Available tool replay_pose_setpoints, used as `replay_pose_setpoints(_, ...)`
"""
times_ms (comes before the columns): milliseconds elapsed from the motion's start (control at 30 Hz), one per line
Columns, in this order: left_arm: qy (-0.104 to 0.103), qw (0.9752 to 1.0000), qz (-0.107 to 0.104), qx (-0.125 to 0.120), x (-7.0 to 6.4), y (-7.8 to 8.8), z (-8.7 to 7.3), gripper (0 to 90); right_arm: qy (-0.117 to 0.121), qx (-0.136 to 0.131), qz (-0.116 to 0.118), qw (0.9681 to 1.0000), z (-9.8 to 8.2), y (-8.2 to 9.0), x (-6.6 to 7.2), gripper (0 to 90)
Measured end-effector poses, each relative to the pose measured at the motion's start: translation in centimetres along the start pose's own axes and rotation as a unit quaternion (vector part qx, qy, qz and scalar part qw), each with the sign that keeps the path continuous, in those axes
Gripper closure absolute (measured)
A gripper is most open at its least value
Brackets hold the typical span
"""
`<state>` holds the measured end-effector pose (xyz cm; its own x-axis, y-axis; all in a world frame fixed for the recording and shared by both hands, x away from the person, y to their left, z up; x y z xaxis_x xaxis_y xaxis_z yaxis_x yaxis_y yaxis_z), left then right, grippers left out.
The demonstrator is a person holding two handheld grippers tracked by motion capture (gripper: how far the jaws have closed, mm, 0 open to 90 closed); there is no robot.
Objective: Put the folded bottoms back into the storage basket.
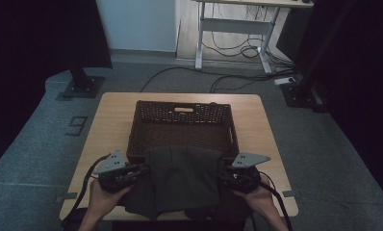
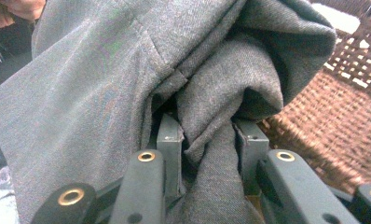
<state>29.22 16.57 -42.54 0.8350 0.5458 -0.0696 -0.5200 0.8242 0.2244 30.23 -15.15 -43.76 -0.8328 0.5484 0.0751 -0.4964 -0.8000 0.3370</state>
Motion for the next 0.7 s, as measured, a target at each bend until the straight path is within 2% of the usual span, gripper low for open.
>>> replay_pose_setpoints(200,-0.010,0.9999,-0.002,-0.008,-0.2,0.4,1.5,85.3,0.008,-0.008,0.003,0.9999,1.5,0.4,0.0,68.7)
replay_pose_setpoints(467,-0.016,0.9997,-0.002,-0.018,-0.3,1.0,3.5,85.3,0.007,-0.023,0.013,0.9996,3.0,1.1,0.1,68.7)
replay_pose_setpoints(700,-0.017,0.9997,0.002,-0.016,0.4,0.8,5.2,85.3,0.004,-0.028,0.013,0.9995,4.5,1.3,-0.5,68.7)
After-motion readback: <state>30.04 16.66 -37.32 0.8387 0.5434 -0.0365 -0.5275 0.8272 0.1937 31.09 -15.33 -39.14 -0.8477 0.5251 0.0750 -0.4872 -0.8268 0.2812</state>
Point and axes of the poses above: each handheld gripper's, and its own axes: y roughly backward along the jaws, z roughly out of its top, x roughly to its left, the point moved 5 cm from there along -y, roughly forward along the jaws, and after that the axes turned 12 degrees about -x, right-handed, at the moved point
